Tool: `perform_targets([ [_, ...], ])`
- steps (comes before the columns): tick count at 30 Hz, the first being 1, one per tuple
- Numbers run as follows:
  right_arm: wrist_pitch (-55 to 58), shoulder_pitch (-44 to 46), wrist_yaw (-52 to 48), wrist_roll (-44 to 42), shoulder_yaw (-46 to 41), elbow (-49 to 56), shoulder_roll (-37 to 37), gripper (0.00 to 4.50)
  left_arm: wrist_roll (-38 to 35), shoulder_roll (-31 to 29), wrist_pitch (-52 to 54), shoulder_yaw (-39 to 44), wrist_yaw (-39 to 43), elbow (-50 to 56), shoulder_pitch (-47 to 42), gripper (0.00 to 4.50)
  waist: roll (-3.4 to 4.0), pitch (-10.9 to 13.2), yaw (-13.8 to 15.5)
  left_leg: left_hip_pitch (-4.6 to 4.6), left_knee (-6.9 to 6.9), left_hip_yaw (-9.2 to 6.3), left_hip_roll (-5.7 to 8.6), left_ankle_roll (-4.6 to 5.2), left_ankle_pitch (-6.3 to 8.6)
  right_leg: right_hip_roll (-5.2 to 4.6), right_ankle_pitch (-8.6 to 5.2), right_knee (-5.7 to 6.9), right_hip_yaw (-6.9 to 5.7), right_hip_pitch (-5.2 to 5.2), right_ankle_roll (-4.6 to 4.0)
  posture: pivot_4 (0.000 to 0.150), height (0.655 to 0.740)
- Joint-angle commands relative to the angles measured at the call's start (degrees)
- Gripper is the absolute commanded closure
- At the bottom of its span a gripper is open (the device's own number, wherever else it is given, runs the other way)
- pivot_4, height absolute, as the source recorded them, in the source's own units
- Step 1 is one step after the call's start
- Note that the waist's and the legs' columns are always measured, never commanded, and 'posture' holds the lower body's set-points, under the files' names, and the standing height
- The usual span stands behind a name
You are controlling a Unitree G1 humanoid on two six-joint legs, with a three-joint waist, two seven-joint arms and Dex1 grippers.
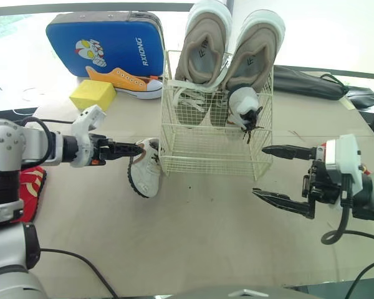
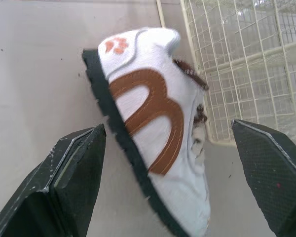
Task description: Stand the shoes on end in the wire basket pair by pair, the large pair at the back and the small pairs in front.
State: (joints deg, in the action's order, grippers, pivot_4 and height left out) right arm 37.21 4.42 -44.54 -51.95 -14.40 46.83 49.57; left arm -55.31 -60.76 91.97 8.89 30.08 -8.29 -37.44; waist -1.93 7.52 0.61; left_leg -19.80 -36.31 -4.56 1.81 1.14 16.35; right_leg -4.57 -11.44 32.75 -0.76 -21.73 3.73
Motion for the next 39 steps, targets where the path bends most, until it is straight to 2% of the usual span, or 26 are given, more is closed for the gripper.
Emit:
perform_targets([
  [1, -1.6, 1.4, -0.6, 0.2, -0.1, -0.5, 0.0, 0.09, 2.7, -3.3, -1.2, 1.2, 2.6, 0.2, 2.4, 0.07, 0.0, 0.0, 0.0, 0.0, 0.0, 0.0, 0.0, 0.01, 0.0, 0.0, 0.0, 0.0, 0.0, -0.02, 0.0, 0.15, 0.74],
  [5, -1.8, 2.4, -0.9, 0.4, 0.8, -1.3, -0.1, 0.09, 5.6, 0.2, -4.2, -0.2, 3.8, -1.1, 4.8, 0.07, 0.01, 0.0, 0.4, -0.01, 0.02, 0.01, 0.0, 0.16, 0.07, -0.04, 0.0, 0.0, 0.0, -0.03, -0.01, 0.15, 0.74],
  [10, -1.1, 1.7, -0.7, -0.5, -0.9, -0.6, 1.0, 0.09, 6.7, 6.4, -1.4, 1.3, 3.2, -2.7, -0.2, 0.07, -0.14, 0.0, 1.6, -0.07, -0.03, -0.05, 0.05, 0.22, 0.12, -0.32, 0.01, 0.0, -0.09, -0.01, 0.0, 0.15, 0.74],
  [19, -0.9, -1.2, 1.1, -1.4, -2.5, 1.2, 1.3, 0.09, 2.6, 2.6, 0.5, -2.2, 5.4, -7.6, -6.7, 0.07, -0.15, 0.0, 0.6, -0.07, 0.01, -0.04, 0.05, 0.12, 0.01, -0.06, 0.05, 0.03, -0.06, -0.06, 0.04, 0.15, 0.74],
  [26, -1.3, -1.4, 2.6, -0.9, -1.6, 2.0, 0.7, 0.09, 6.4, 7.5, 0.5, -5.2, -2.0, -10.5, -11.9, 0.07, -0.17, 0.0, 0.6, -0.06, -0.02, -0.11, 0.09, 0.26, 0.09, -0.09, 0.06, 0.03, -0.1, 0.01, 0.09, 0.15, 0.74],
  [32, -1.7, -2.2, 3.3, -1.3, -2.4, 3.3, 0.9, 0.09, 4.0, 8.1, 0.5, -7.3, -5.9, -10.4, -11.1, 0.07, -0.18, 0.0, 0.2, -0.05, -0.01, -0.08, 0.07, 0.05, -0.03, -0.09, 0.18, 0.05, -0.05, -0.04, 0.15, 0.15, 0.74],
  [35, -2.5, -1.3, 2.8, -2.1, -2.5, 3.8, 0.8, 0.0, 2.1, 8.3, 0.5, -7.3, -8.0, -9.6, -9.5, 0.82, -0.18, 0.0, 0.2, -0.06, 0.0, -0.07, 0.07, 0.05, -0.03, -0.11, 0.18, 0.05, -0.04, -0.05, 0.17, 0.15, 0.74],
  [38, -2.8, -0.1, 2.3, -2.4, -1.8, 3.9, 1.5, 0.0, -0.2, 8.4, 0.5, -6.3, -10.7, -8.7, -7.9, 2.43, -0.19, 0.0, 0.3, -0.06, -0.01, -0.08, 0.07, 0.17, 0.04, -0.33, 0.16, 0.05, -0.07, -0.04, 0.2, 0.15, 0.74],
  [39, -2.9, 0.4, 2.1, -2.5, -1.5, 3.9, 1.5, 0.0, -1.0, 8.1, 0.5, -5.7, -11.5, -8.2, -7.0, 2.61, -0.17, 0.0, 0.3, -0.05, -0.01, -0.08, 0.08, 0.17, 0.05, -0.34, 0.16, 0.05, -0.08, -0.03, 0.21, 0.15, 0.74],
])
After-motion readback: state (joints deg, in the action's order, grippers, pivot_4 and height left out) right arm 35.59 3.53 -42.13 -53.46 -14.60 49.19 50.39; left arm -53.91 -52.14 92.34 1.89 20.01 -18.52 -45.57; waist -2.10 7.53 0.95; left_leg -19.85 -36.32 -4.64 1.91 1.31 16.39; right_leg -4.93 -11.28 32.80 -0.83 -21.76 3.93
